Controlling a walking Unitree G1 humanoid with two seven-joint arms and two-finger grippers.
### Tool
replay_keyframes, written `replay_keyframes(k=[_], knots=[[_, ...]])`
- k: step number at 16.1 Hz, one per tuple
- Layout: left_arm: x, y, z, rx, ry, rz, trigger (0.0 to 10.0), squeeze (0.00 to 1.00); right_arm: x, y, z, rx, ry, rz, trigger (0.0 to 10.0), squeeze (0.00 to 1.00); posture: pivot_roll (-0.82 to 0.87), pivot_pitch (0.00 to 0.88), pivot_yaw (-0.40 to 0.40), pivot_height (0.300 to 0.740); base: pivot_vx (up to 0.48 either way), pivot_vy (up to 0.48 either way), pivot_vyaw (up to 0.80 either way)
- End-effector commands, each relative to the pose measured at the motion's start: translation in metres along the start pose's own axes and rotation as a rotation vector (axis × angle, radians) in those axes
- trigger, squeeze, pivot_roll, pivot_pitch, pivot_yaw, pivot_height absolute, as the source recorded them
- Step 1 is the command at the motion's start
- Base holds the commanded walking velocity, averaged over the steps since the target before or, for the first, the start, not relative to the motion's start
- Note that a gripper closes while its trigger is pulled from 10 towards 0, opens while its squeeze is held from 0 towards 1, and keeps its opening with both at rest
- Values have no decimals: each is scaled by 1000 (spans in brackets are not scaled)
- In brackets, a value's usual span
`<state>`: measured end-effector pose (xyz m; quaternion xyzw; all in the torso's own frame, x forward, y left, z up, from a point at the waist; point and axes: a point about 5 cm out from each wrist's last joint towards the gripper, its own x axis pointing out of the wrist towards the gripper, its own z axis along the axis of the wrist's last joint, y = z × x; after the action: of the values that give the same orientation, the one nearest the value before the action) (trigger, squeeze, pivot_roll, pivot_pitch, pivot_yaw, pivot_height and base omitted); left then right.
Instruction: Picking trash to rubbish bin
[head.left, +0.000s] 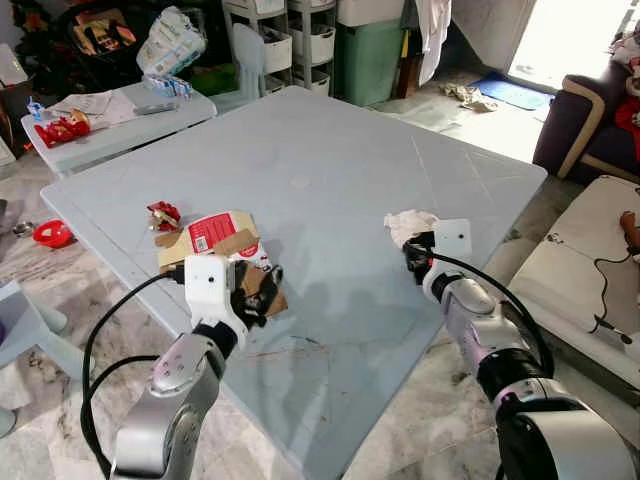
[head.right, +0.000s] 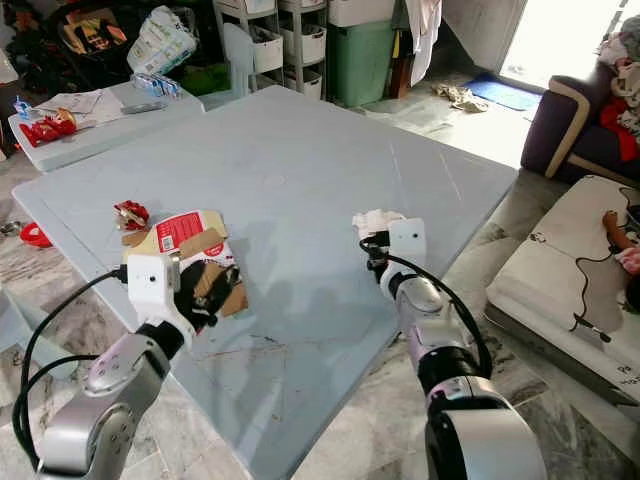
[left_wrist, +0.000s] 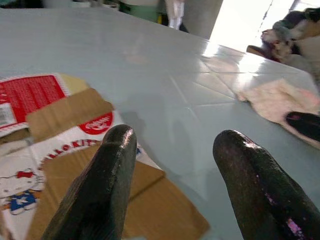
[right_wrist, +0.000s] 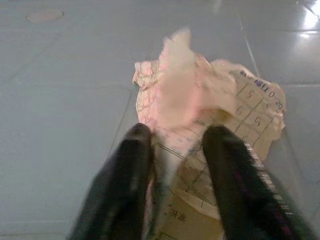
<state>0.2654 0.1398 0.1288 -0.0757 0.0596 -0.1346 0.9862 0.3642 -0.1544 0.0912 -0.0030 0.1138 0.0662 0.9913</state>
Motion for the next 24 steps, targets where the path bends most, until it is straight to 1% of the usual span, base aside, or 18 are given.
replay_keyframes(k=[1,4,6,7,8,9,11,12,13,14,15,16,18,21,22,23,24], knots=[[3,6,4,29,-23,51,10000,0,-1,-3,7,5,-42,5,0,0,72,0,-18,740,0,0,0],[7,25,6,68,-27,174,10000,0,-7,-5,7,-2,-59,23,0,0,65,0,-18,740,0,0,0],[8,31,2,90,10,205,10000,0,-13,-2,7,3,-67,51,0,0,61,0,-18,740,0,0,0],[9,34,1,106,23,212,10000,0,-16,3,10,0,-78,80,0,0,56,0,-14,740,0,0,0],[8,35,-1,104,32,214,10000,0,-19,5,13,-5,-89,98,0,0,55,0,-14,740,0,0,0],[8,36,-6,118,66,202,10000,0,-23,8,15,-20,-93,119,0,0,50,0,-13,740,0,0,0],[6,38,-13,113,98,190,10000,0,-27,7,16,-26,-100,129,0,0,48,0,-14,740,0,0,0],[6,38,-16,97,120,178,10000,0,-29,7,15,-27,-94,131,0,0,50,0,-15,740,0,0,0],[6,39,-17,89,122,182,10000,0,-30,7,15,-26,-90,131,0,0,50,0,-16,740,0,0,0],[9,40,-19,46,131,210,10000,0,-31,8,16,-26,-81,134,0,0,49,0,-17,740,0,0,0],[10,40,-19,25,141,219,10000,0,-31,10,17,-26,-79,138,0,0,48,0,-18,740,0,0,0],[12,40,-20,23,148,223,10000,0,-32,12,19,-26,-78,146,0,0,47,0,-17,740,0,0,0],[12,40,-23,40,177,215,10000,0,-32,15,21,-29,-76,156,0,0,45,0,-18,740,0,0,0],[6,47,-34,96,267,210,10000,0,-33,14,20,-29,-66,157,0,0,49,0,-17,740,0,0,0],[5,48,-37,103,286,209,10000,0,-33,14,20,-27,-63,156,0,0,51,0,-18,740,0,0,0],[2,49,-42,143,331,186,10000,0,-33,15,21,-25,-62,155,0,0,52,0,-18,740,0,0,0],[0,49,-45,155,347,178,10000,0,-32,16,21,-25,-62,155,0,0,52,0,-18,740,0,0,0]])
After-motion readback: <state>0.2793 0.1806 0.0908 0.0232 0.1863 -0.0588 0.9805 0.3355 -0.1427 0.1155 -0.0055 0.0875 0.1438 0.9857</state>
